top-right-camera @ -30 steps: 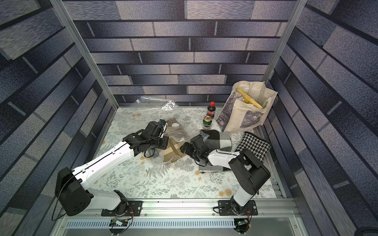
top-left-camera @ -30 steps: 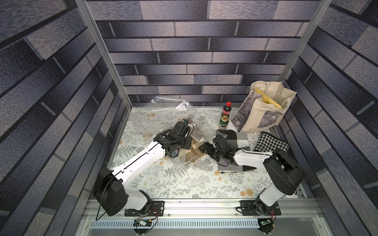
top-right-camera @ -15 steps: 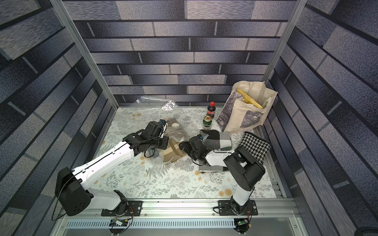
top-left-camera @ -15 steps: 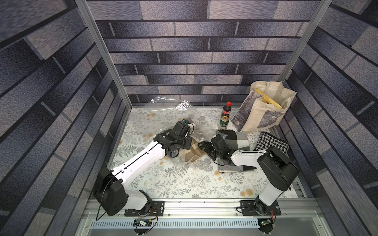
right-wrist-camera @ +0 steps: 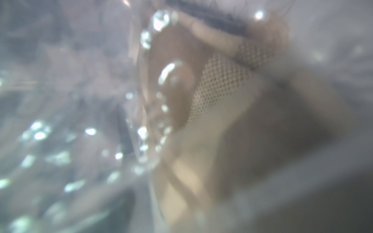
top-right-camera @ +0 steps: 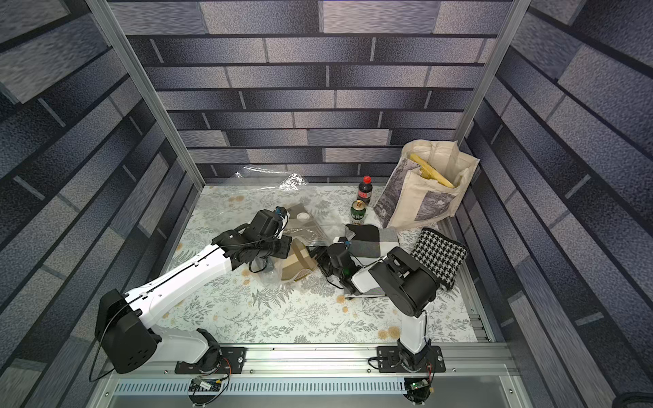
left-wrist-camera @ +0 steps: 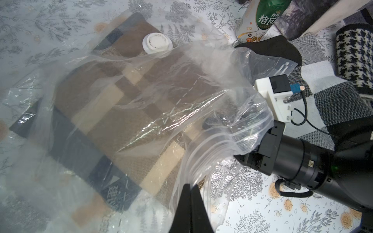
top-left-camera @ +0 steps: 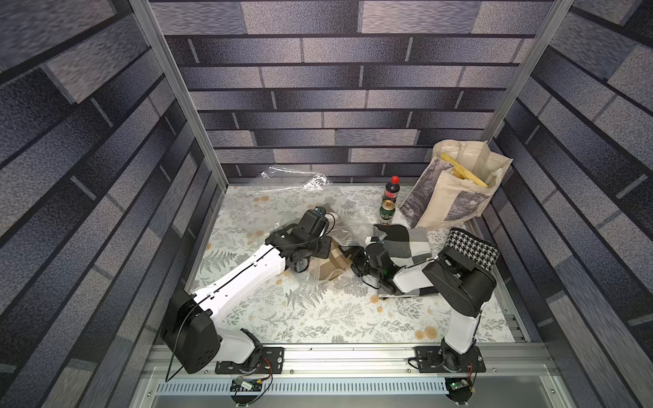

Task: Take the scarf out of the vacuum bag
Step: Take out the scarf from the vacuum bag.

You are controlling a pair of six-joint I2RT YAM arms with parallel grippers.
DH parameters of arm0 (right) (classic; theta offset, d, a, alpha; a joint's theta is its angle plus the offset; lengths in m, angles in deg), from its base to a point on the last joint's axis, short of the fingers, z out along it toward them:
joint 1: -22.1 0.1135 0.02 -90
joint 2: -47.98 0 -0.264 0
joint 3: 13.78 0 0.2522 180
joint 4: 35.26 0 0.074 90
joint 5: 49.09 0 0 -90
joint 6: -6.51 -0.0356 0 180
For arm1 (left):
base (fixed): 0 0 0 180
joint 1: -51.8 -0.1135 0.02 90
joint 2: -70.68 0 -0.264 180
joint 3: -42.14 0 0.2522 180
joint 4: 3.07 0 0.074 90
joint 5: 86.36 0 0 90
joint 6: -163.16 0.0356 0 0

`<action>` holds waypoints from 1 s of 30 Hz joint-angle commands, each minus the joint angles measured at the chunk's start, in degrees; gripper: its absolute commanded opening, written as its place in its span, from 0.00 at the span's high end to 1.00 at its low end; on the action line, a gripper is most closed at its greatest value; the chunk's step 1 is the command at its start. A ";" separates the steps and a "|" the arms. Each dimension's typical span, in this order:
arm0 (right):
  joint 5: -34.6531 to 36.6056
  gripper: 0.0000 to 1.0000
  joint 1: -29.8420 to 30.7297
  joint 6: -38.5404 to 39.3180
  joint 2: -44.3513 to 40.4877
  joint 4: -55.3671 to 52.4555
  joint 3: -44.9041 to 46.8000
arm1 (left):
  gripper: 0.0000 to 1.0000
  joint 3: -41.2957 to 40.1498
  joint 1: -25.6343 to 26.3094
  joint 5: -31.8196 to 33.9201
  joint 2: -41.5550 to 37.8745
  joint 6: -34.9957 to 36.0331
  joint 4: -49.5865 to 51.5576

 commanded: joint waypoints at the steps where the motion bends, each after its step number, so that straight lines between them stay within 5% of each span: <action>1: -0.95 0.15 1.34 -0.48 -3.51 -6.62 1.18 | 1.00 0.20 -0.14 -0.19 0.23 0.13 -0.70; 7: -0.17 0.28 1.97 3.17 -11.11 -11.86 0.17 | 1.00 0.08 -0.65 -0.36 0.28 0.13 -1.14; 13: -1.18 0.33 1.93 3.13 -9.44 -11.71 -1.20 | 1.00 0.28 -0.78 -0.54 0.10 0.30 -1.15; 21: -1.92 0.32 1.95 1.04 -6.26 -12.63 -0.85 | 1.00 -0.04 -0.94 -0.53 -0.27 0.31 -1.16; 30: 0.88 0.26 1.95 3.58 -13.78 -28.06 -0.01 | 1.00 0.01 -1.20 -0.74 -0.18 0.40 -1.23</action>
